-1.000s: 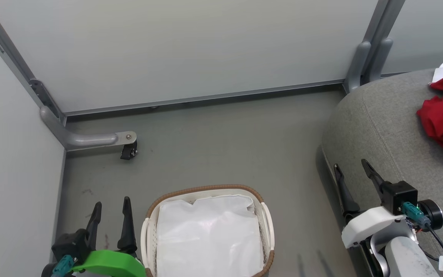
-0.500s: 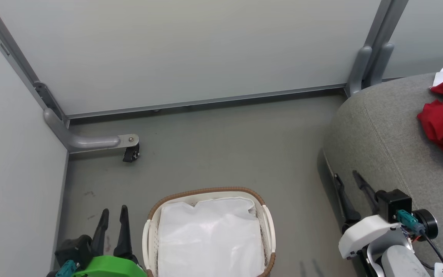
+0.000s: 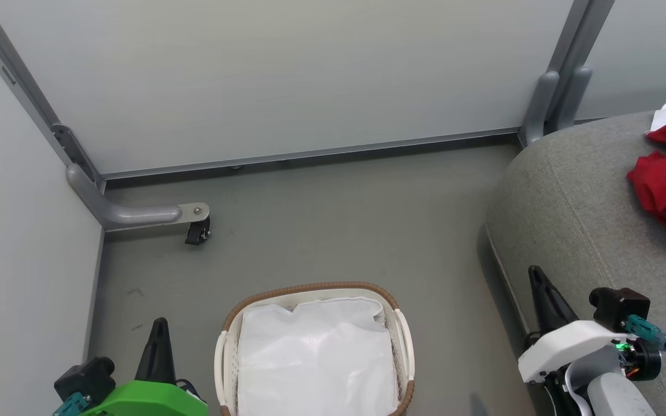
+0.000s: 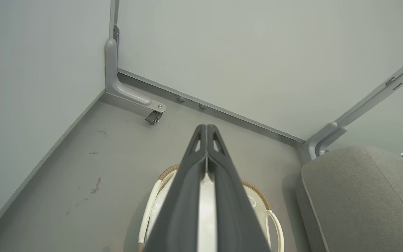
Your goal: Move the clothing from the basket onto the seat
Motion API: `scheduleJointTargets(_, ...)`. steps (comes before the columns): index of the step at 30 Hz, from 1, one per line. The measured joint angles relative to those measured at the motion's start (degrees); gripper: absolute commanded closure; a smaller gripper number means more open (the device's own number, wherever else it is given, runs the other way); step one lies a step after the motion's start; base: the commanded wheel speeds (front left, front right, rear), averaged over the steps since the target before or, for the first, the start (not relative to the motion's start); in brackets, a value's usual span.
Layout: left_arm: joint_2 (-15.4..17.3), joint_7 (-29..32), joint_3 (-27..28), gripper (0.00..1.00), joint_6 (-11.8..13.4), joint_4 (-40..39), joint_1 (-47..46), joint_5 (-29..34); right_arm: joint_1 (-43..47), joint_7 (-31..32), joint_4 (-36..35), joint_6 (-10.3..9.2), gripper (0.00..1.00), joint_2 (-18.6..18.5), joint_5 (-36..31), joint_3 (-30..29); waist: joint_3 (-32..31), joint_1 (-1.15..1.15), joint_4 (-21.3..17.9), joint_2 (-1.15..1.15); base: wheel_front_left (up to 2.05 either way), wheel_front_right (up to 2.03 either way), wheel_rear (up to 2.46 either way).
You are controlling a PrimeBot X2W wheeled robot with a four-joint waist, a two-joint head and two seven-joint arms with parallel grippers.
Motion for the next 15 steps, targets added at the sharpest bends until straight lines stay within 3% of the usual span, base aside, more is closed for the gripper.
scheduleJointTargets(15,0.0,3.6,2.0,1.0,-0.5,-1.4,-0.3,-12.0,0.4,3.5,-1.9,0.0,1.0,0.0,15.0,-1.2,-0.2,0.0,0.1,0.0,0.0,0.0,0.0)
